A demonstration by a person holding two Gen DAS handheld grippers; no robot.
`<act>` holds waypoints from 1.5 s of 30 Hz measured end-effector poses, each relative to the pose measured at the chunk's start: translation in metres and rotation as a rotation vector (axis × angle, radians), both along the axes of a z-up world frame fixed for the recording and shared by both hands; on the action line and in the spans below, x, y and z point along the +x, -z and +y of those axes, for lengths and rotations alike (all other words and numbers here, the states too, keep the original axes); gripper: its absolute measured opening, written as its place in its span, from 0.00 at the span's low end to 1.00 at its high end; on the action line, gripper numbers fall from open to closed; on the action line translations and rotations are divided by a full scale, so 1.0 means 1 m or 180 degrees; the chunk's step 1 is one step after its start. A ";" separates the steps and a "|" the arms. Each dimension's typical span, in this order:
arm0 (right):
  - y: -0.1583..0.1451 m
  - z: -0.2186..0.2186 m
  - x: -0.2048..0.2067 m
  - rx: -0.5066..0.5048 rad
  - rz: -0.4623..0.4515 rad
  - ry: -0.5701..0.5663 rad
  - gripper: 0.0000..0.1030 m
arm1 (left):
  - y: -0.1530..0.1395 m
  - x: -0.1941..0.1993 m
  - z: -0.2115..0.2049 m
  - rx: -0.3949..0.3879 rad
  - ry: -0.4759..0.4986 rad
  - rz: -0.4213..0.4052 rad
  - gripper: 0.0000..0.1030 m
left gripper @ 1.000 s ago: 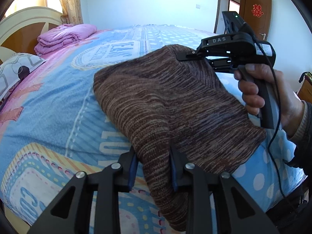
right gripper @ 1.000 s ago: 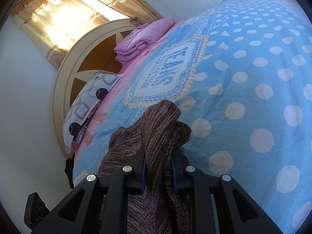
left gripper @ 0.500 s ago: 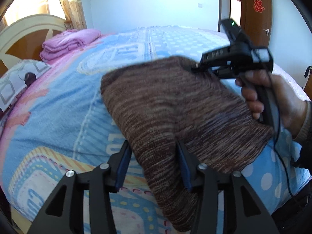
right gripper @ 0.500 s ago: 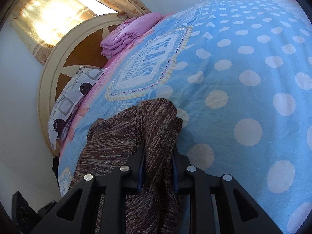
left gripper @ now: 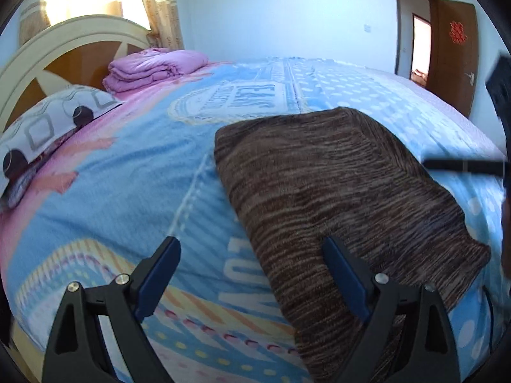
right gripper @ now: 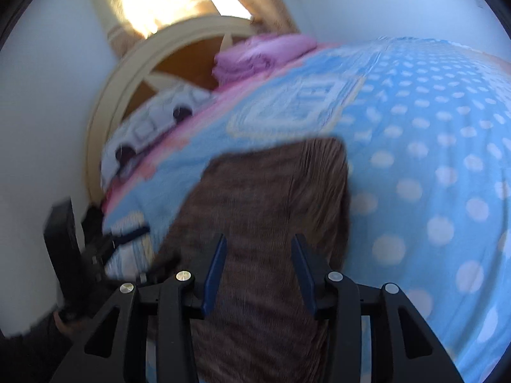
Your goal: Fold small clothes
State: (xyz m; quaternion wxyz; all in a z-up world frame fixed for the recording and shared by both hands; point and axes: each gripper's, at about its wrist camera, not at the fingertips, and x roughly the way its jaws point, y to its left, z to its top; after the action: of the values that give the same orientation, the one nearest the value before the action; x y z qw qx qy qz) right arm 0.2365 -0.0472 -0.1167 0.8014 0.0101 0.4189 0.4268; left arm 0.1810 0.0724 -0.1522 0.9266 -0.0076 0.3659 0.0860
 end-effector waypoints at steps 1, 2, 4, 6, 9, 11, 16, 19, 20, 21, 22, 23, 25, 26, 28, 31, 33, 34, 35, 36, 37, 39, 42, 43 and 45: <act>0.012 0.002 -0.006 -0.0264 -0.0041 0.0052 0.42 | 0.002 -0.001 -0.002 -0.0010 -0.0008 0.0005 0.91; 0.020 0.001 -0.010 -0.0441 -0.0136 0.0132 0.43 | 0.003 -0.003 -0.005 -0.0007 -0.0005 -0.0005 0.91; 0.024 -0.008 -0.012 -0.0501 -0.0218 0.0279 0.43 | 0.002 -0.006 -0.010 0.0015 0.0009 -0.0021 0.91; 0.031 -0.021 -0.006 -0.0495 0.0024 0.0449 0.46 | 0.003 -0.010 -0.016 0.0094 -0.0004 -0.0081 0.91; 0.027 -0.036 -0.013 -0.0319 0.0005 0.0582 0.46 | 0.001 -0.016 -0.019 0.0196 -0.0033 -0.0155 0.91; 0.012 -0.043 -0.024 -0.0236 -0.0177 0.0637 0.48 | -0.006 -0.022 -0.017 0.0167 -0.0011 -0.0119 0.91; -0.034 -0.052 -0.061 -0.0258 -0.0573 0.0705 0.53 | -0.045 -0.051 -0.015 0.0185 -0.0025 -0.0241 0.95; -0.061 -0.054 -0.089 -0.0176 -0.0878 0.0751 0.60 | -0.074 -0.069 -0.020 0.0230 -0.0035 -0.0494 1.00; -0.070 -0.054 -0.099 -0.0159 -0.0998 0.0756 0.62 | -0.084 -0.073 -0.022 0.0207 -0.0015 -0.0561 1.00; -0.077 -0.056 -0.107 -0.0155 -0.1071 0.0757 0.63 | -0.091 -0.075 -0.023 0.0177 0.0000 -0.0600 1.00; -0.084 -0.057 -0.115 -0.0141 -0.1166 0.0748 0.63 | -0.098 -0.075 -0.024 0.0149 0.0008 -0.0626 1.00; -0.091 -0.058 -0.121 -0.0120 -0.1240 0.0744 0.64 | -0.103 -0.077 -0.024 0.0116 0.0013 -0.0659 1.00; -0.100 -0.060 -0.128 -0.0091 -0.1336 0.0775 0.66 | -0.110 -0.080 -0.025 0.0080 0.0048 -0.0719 1.00; -0.105 -0.061 -0.132 -0.0061 -0.1370 0.0792 0.67 | -0.112 -0.081 -0.027 0.0099 0.0061 -0.0731 1.00; -0.111 -0.064 -0.137 -0.0007 -0.1407 0.0830 0.67 | -0.112 -0.081 -0.030 0.0113 0.0083 -0.0739 1.00; -0.117 -0.064 -0.141 0.0019 -0.1454 0.0855 0.68 | -0.113 -0.082 -0.030 0.0090 0.0097 -0.0747 1.00; -0.118 -0.063 -0.142 0.0025 -0.1462 0.0848 0.68 | -0.114 -0.084 -0.032 0.0094 0.0104 -0.0762 1.00; -0.117 -0.062 -0.142 0.0024 -0.1457 0.0841 0.68 | -0.114 -0.084 -0.032 0.0101 0.0100 -0.0765 1.00; -0.117 -0.061 -0.142 0.0022 -0.1455 0.0840 0.68 | -0.115 -0.084 -0.032 0.0100 0.0096 -0.0768 1.00; -0.117 -0.060 -0.143 0.0020 -0.1456 0.0829 0.68 | -0.115 -0.085 -0.032 0.0092 0.0091 -0.0777 1.00; -0.116 -0.059 -0.144 0.0018 -0.1455 0.0819 0.68 | -0.115 -0.085 -0.032 0.0086 0.0086 -0.0778 1.00; -0.114 -0.057 -0.144 0.0007 -0.1443 0.0798 0.68 | -0.115 -0.085 -0.031 0.0077 0.0070 -0.0776 1.00; -0.111 -0.056 -0.145 -0.0008 -0.1431 0.0780 0.68 | -0.115 -0.085 -0.029 0.0073 0.0054 -0.0775 1.00; -0.111 -0.055 -0.145 -0.0013 -0.1427 0.0773 0.68 | -0.114 -0.084 -0.028 0.0068 0.0052 -0.0770 1.00; -0.110 -0.055 -0.145 -0.0017 -0.1429 0.0765 0.68 | -0.113 -0.084 -0.027 0.0061 0.0049 -0.0762 1.00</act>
State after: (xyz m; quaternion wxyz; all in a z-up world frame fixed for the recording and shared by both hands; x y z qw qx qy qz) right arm 0.0910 -0.1017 -0.0069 0.9193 -0.0373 0.2274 0.3190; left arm 0.0973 0.0450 -0.0389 0.9644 -0.0062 0.2518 0.0809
